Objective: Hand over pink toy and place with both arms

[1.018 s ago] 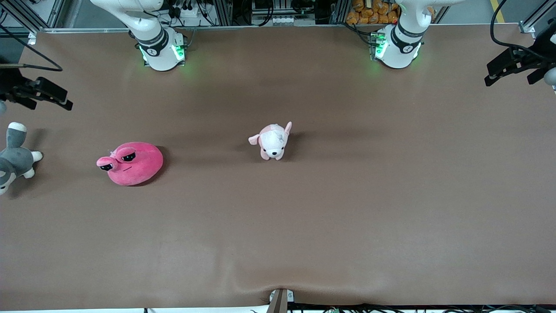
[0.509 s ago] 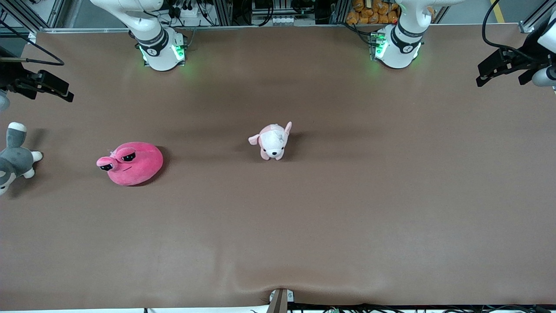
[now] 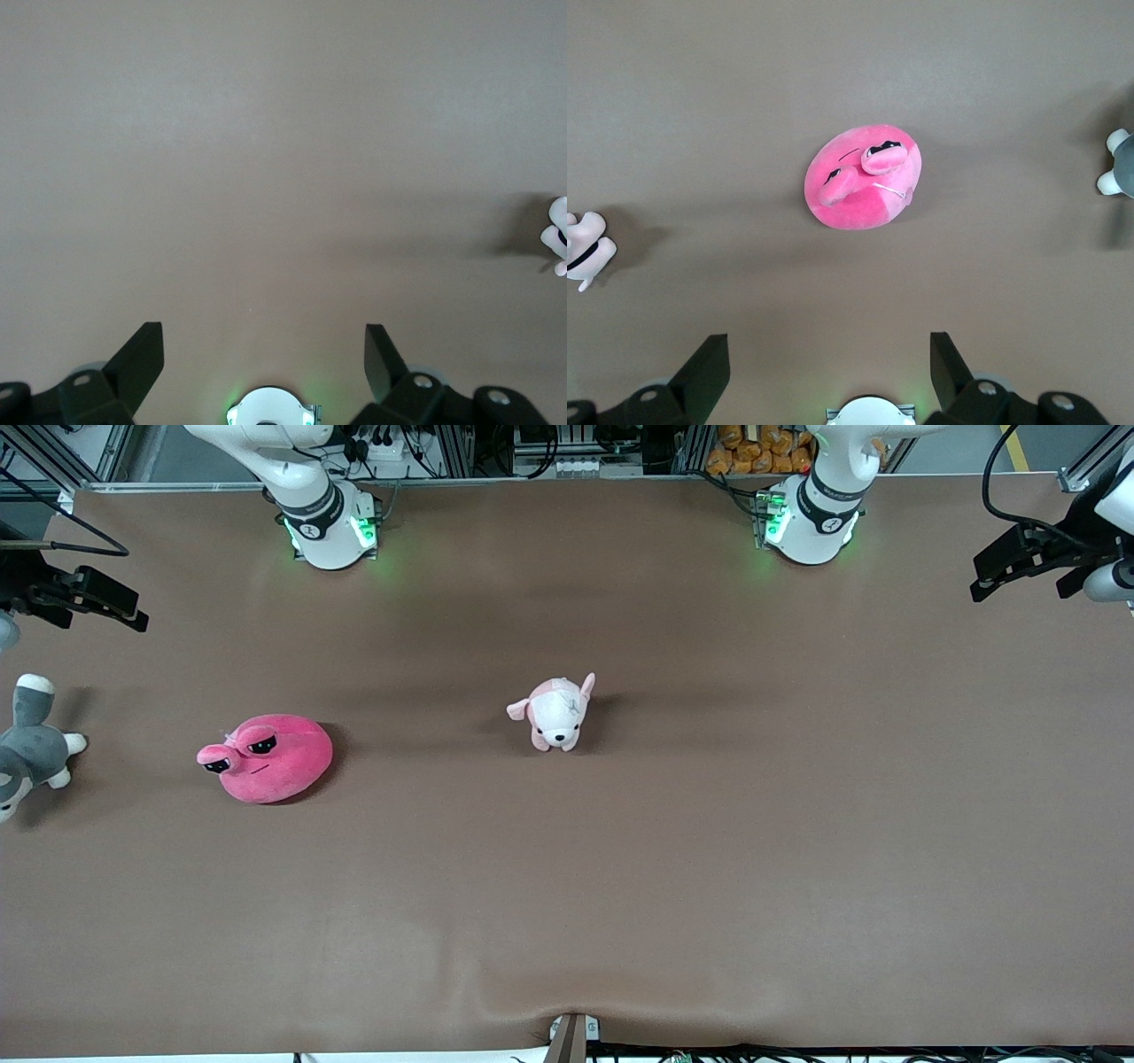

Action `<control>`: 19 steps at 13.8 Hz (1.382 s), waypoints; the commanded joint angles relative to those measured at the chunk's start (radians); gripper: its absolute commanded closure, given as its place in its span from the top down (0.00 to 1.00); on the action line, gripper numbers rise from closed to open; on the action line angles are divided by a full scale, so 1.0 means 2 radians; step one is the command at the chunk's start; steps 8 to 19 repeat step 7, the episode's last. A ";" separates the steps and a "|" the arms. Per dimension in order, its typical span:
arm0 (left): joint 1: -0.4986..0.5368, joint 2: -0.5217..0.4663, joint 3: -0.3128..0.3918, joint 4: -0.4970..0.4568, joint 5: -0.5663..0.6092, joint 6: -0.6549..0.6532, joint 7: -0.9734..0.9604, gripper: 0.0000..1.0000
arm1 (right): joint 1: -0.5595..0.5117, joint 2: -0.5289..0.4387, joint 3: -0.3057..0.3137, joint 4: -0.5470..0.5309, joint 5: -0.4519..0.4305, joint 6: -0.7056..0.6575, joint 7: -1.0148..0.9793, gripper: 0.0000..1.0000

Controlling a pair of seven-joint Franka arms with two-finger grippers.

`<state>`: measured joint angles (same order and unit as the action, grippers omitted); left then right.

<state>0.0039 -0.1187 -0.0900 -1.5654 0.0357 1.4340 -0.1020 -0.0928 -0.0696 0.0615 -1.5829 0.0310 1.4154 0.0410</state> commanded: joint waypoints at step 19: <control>0.001 -0.001 -0.014 0.006 -0.002 -0.017 -0.001 1.00 | -0.006 -0.001 0.004 0.002 -0.006 -0.006 -0.010 1.00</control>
